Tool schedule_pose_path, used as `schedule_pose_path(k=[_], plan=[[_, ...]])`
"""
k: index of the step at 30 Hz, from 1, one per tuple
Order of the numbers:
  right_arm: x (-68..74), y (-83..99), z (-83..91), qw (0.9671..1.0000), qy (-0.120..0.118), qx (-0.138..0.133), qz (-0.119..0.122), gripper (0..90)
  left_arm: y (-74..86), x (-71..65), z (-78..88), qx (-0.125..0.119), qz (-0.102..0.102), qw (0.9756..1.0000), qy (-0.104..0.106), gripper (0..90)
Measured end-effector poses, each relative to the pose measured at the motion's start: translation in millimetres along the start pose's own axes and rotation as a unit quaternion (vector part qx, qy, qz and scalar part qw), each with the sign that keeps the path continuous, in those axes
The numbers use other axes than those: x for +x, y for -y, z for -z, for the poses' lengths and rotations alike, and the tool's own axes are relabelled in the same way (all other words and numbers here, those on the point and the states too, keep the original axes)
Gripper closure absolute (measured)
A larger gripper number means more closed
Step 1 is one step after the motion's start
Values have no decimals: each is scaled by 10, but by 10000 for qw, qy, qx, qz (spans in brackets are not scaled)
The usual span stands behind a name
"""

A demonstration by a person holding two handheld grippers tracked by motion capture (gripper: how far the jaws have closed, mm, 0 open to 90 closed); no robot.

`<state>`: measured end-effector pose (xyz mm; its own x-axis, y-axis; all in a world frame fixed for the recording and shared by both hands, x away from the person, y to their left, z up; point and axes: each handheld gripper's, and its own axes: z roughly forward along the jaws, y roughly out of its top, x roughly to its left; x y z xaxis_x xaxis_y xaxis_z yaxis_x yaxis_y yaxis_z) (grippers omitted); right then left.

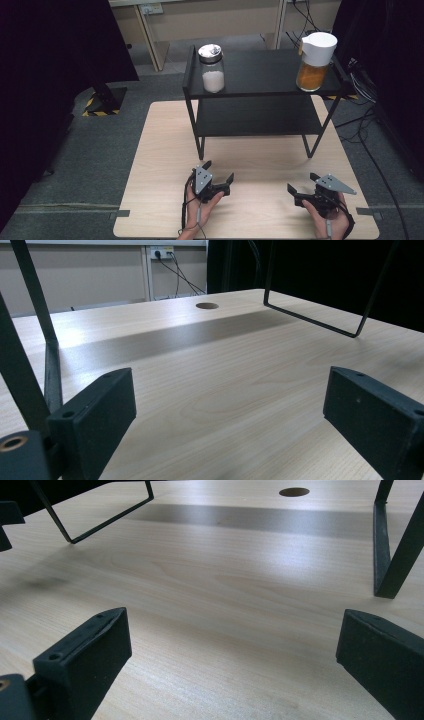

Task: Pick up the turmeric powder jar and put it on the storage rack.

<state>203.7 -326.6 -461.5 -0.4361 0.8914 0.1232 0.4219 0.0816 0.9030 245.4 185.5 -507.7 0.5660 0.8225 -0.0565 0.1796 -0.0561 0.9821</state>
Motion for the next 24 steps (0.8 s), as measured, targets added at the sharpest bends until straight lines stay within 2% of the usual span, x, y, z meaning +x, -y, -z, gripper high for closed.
schedule_pose_path(k=[11,24], plan=[[-8,3,-41,9999,10,129,16,11,0,8,2,-1,26,10000,5,61],[-26,1,-42,9999,-10,131,-29,10,-3,7,-1,9,15,10000,13,61]])
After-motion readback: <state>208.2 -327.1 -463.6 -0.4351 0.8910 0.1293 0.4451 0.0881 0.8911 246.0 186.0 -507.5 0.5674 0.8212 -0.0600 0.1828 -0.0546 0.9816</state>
